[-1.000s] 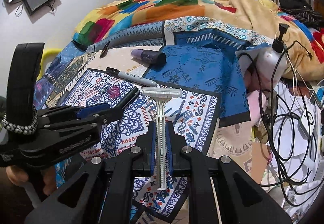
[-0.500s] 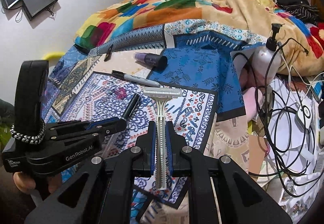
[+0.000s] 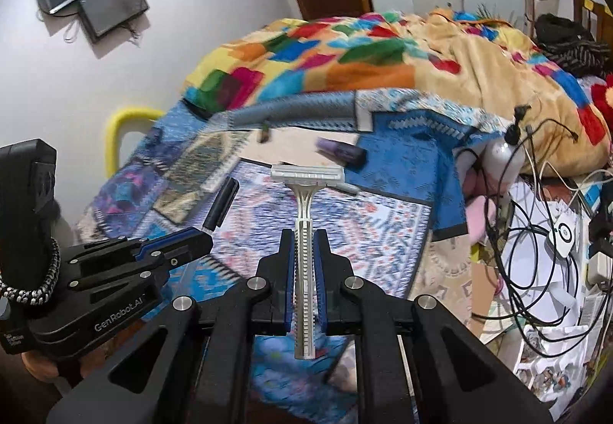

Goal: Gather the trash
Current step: 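Carry the razor with the right tool while the left tool carries the pen to the bucket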

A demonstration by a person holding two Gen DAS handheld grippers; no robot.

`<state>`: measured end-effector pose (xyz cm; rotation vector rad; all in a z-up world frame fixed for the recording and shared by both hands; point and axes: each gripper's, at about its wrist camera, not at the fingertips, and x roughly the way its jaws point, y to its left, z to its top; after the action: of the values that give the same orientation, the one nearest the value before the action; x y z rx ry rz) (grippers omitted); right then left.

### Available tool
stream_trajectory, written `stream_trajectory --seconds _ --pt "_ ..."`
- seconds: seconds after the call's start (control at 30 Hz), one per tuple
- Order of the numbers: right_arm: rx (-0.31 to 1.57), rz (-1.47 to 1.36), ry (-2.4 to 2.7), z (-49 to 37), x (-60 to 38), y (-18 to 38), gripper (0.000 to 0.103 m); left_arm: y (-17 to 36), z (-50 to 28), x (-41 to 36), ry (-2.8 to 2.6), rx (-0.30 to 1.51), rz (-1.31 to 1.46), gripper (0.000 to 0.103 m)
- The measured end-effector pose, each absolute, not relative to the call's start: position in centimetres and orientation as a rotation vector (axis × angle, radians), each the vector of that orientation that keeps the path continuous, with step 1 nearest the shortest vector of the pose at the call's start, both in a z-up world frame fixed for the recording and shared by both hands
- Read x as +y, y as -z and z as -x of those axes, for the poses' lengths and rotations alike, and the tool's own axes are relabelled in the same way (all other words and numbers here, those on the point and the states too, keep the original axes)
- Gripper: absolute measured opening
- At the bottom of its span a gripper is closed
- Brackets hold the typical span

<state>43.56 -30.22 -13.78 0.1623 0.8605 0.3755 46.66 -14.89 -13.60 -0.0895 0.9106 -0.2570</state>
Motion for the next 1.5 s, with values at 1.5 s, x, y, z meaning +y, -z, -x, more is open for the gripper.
stream_trajectory --seconds 1.5 --pt "1.08 0.275 -0.923 -24.8 5.4 19.2 0.009 20.3 -16.5 18.0 -0.334 0.978 0.456 0.007"
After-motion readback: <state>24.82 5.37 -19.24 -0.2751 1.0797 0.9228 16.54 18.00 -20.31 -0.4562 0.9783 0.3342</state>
